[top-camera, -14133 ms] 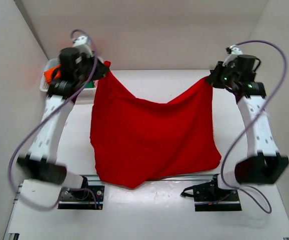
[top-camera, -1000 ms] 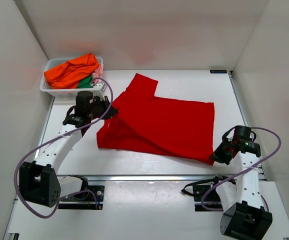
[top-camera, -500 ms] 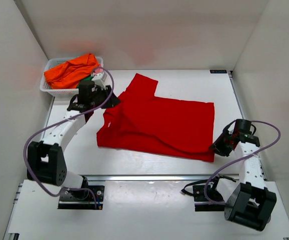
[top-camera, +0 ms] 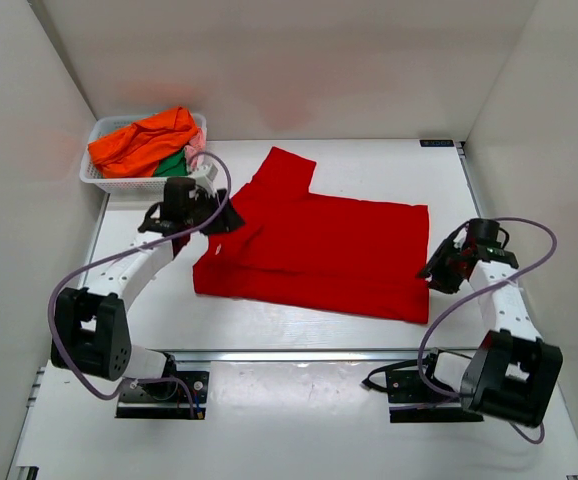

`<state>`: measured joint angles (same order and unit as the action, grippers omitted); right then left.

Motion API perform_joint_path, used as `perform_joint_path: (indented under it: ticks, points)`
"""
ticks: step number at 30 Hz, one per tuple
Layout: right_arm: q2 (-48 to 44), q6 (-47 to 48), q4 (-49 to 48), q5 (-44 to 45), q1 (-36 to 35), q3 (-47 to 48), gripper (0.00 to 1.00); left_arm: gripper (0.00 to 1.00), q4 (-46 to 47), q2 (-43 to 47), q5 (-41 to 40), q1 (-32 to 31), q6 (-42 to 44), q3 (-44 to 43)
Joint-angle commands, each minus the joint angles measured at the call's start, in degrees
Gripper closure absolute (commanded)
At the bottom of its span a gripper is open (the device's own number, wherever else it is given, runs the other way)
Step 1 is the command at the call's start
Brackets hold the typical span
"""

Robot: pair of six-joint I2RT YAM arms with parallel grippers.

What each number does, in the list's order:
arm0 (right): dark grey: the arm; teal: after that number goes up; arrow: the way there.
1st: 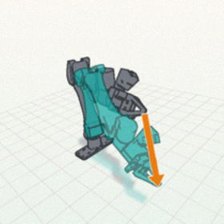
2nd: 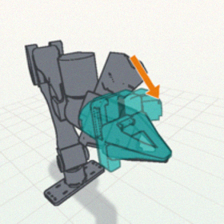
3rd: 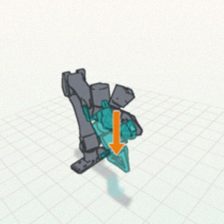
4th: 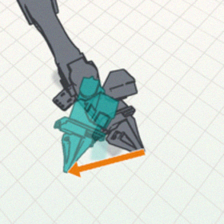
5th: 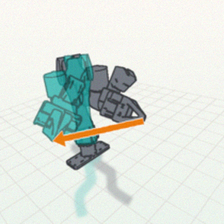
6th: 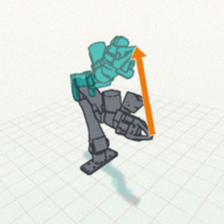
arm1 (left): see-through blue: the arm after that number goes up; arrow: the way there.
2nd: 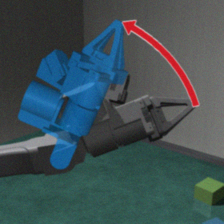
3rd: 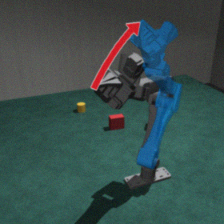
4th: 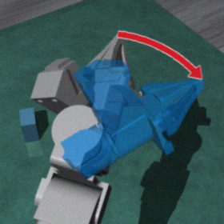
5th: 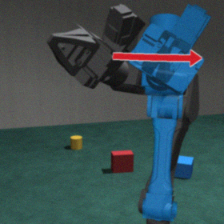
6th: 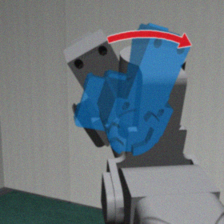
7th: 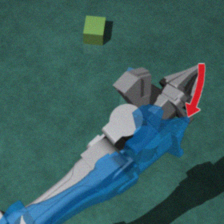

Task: Fold and stack the t-shirts
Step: Fold the flattened tshirt in 1/3 of the way

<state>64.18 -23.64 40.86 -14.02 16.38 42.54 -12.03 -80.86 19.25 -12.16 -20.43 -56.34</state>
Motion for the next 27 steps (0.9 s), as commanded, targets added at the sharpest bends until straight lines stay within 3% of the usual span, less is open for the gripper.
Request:
perform_joint_path:
  ticks: [1, 8, 18, 27]
  points:
    - [3.83, 1.93, -3.68, -1.97, -1.79, 1.93, 0.65, 0.43, -1.85, 3.6, -1.49, -1.55, -1.01, 6.31]
    - [9.72, 1.67, -7.46, -2.06, -4.34, 2.72, 0.66, 0.46, -5.81, 4.92, -6.23, -3.39, -3.04, 11.86]
    - [22.72, 3.59, -7.11, -1.54, -6.8, 5.88, 0.66, 0.52, -13.71, -2.1, -11.86, -8.31, -4.1, 13.71]
    - [30.21, 7.46, -7.02, -0.83, -6.36, 13.34, 0.66, 0.57, -18.11, 1.75, -15.64, -12.18, -5.5, 20.73]
